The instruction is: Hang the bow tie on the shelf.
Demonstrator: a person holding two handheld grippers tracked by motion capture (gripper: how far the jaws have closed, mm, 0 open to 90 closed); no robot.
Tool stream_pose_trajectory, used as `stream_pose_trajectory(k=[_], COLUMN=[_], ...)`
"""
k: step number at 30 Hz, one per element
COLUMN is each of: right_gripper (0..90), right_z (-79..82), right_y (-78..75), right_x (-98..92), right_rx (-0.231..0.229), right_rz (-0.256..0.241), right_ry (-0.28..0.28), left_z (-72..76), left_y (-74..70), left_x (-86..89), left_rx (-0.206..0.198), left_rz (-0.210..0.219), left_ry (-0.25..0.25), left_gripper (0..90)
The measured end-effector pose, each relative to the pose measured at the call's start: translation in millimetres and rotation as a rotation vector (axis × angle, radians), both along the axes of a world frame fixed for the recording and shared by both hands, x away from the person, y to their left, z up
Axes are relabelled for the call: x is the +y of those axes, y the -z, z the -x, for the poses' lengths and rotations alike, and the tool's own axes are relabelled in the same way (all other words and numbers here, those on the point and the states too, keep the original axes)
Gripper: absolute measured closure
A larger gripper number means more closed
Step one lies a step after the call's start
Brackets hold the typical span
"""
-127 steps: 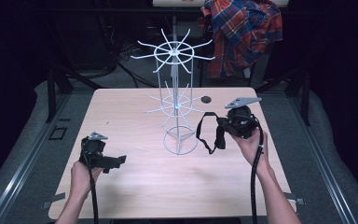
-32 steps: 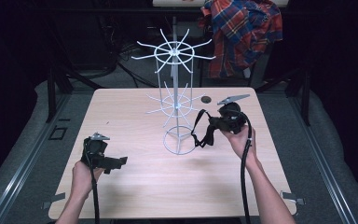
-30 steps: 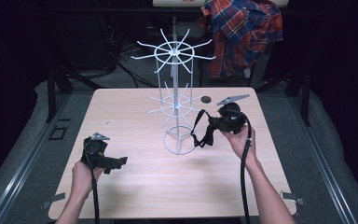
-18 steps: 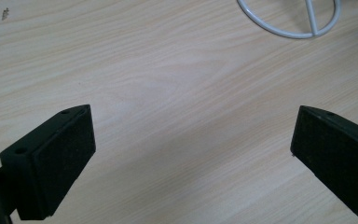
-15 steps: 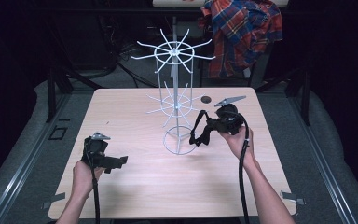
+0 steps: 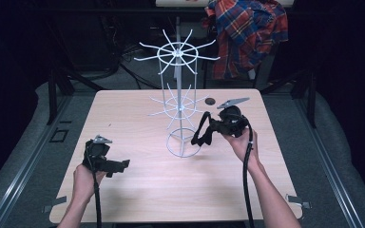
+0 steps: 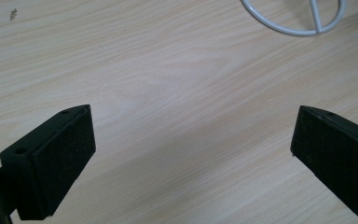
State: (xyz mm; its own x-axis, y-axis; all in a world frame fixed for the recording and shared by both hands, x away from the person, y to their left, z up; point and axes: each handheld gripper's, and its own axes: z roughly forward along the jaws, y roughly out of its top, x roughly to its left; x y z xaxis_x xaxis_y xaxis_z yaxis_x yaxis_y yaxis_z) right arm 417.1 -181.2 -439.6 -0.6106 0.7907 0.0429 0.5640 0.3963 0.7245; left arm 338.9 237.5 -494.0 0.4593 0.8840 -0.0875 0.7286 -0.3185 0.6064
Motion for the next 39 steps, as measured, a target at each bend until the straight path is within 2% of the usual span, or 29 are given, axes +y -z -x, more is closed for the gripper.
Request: stream_pose_trajectory(k=[7,15,20,25,26,29,30,39], right_gripper=[88.3,89.2,89.2,89.2,89.2,89.1,89.2,88.9], right_z=[0.0,-3.2,-2.2,-0.9,-0.6,-1.7,-1.5,-0.4], right_y=[-0.2,2.5,1.9,1.7,0.0,1.6,3.4,4.4], right_x=[12.5,17.7,22.7,26.8,26.8,30.6,34.1,45.2], right_rx=[-0.025,-0.020,-0.044,-0.048,-0.045,-0.058,-0.059,-0.084], right_rz=[-0.007,-0.049,-0.043,-0.038,-0.008,-0.006,-0.028,-0.018], right_ry=[-0.012,-0.003,0.003,0.002,0.003,-0.002,0.006,-0.020], left_z=[0.5,2.1,3.0,3.1,3.0,3.0,2.9,3.2], left_y=[0.2,0.4,0.0,0.1,0.1,0.2,0.2,-0.2], left_x=[-1.0,0.5,1.2,0.5,0.5,0.5,0.6,1.3], left_rx=[0.004,-0.001,-0.006,-0.005,-0.005,-0.005,-0.003,-0.006], left_rz=[0.002,-0.001,-0.002,-0.002,-0.003,-0.001,-0.001,-0.001], left_ry=[0.003,-0.004,-0.009,-0.006,-0.005,-0.007,-0.006,-0.005], left_gripper=[0.0,0.0,0.0,0.0,0.0,0.0,0.0,0.0])
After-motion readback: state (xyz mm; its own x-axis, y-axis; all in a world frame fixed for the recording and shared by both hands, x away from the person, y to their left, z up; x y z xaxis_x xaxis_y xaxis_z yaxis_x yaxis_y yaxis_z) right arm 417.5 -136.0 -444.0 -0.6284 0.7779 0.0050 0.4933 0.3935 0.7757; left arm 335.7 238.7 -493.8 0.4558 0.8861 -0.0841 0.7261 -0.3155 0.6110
